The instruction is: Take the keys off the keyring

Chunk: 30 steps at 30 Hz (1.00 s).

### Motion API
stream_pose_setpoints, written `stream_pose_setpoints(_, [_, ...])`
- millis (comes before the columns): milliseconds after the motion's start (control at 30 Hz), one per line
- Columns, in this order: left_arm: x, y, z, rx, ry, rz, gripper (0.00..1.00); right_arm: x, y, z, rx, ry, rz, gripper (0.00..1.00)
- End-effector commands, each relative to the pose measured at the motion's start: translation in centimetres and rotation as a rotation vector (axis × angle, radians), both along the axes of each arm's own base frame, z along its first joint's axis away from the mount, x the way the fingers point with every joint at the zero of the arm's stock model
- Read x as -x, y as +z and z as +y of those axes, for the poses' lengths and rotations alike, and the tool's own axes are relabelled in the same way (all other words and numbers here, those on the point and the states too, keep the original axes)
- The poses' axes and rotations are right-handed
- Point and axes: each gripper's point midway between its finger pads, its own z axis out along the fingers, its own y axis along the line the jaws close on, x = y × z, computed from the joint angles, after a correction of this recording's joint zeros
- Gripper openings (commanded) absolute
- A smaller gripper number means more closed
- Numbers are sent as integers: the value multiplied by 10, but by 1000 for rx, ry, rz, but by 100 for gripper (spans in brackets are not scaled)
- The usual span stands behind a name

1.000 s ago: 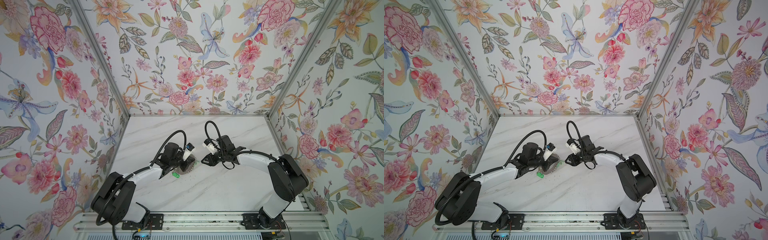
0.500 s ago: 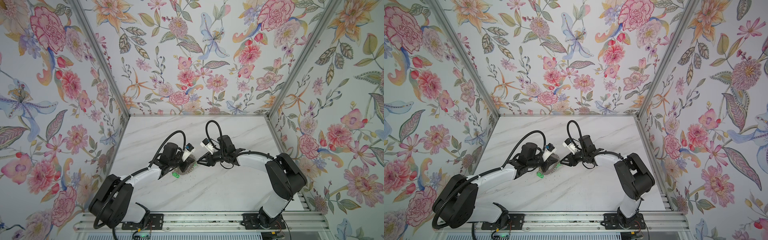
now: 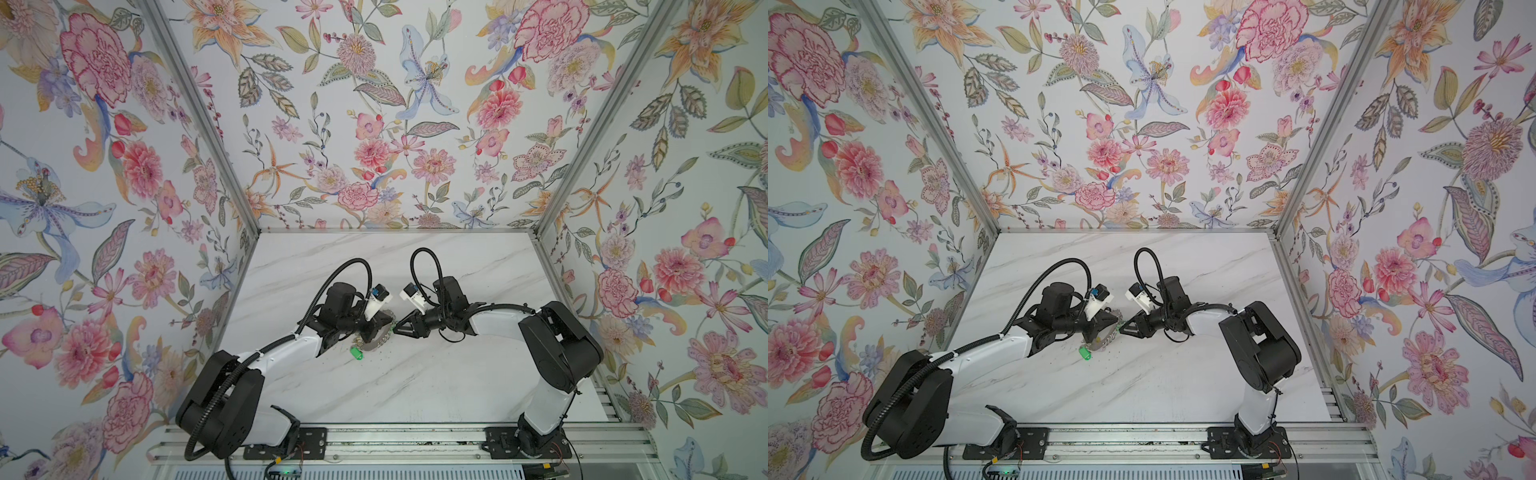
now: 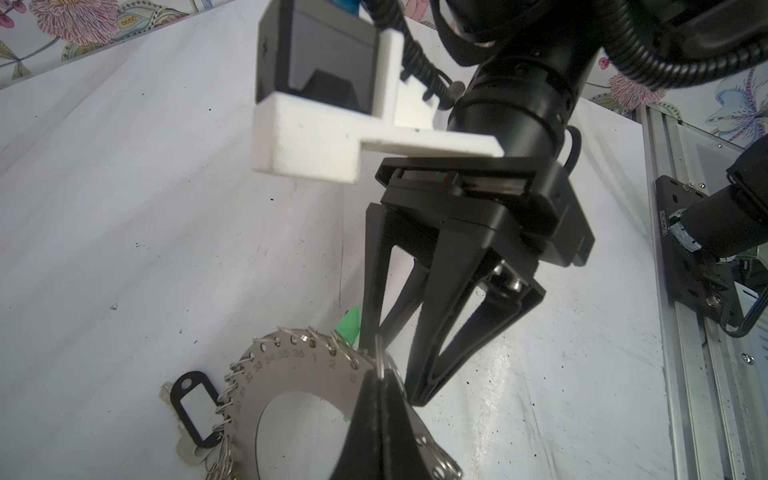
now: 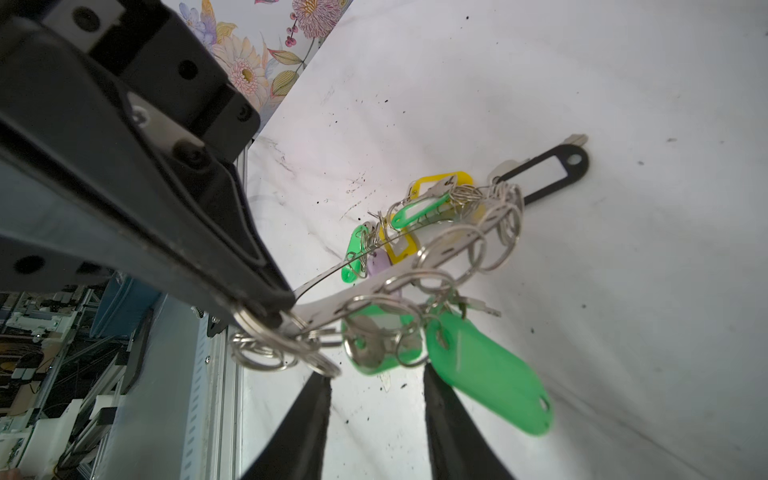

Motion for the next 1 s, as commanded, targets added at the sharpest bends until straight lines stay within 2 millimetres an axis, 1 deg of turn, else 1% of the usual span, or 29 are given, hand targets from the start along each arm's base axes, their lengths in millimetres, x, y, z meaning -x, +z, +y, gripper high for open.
stream_pose_setpoints(0, [-4,29,-5,56,-18,-36,0,2,3,5,-36,13,-24,39])
stream_pose_setpoints(133, [-6,32,-4,61,-9,-41,0,0,11,11,-62,16,-44,40])
stream_pose_setpoints(267, [-6,31,-5,56,-11,-34,0,-4,11,13,-65,5,-54,42])
stream_pose_setpoints(367, [-7,31,-5,56,-8,-36,0,-4,13,12,-68,0,-67,42])
stream_pose_setpoints(467, [-7,32,-3,53,-2,-37,0,-3,12,12,-67,4,-62,37])
stream_pose_setpoints(567, [-8,33,-3,60,4,-49,0,-1,12,10,-73,-2,-66,27])
stream_pose_setpoints(800, [-12,31,3,54,31,-48,0,0,12,4,-49,-13,-75,12])
stream_pose_setpoints(967, [-14,35,8,65,56,-72,0,-1,14,-6,-33,-37,-86,6])
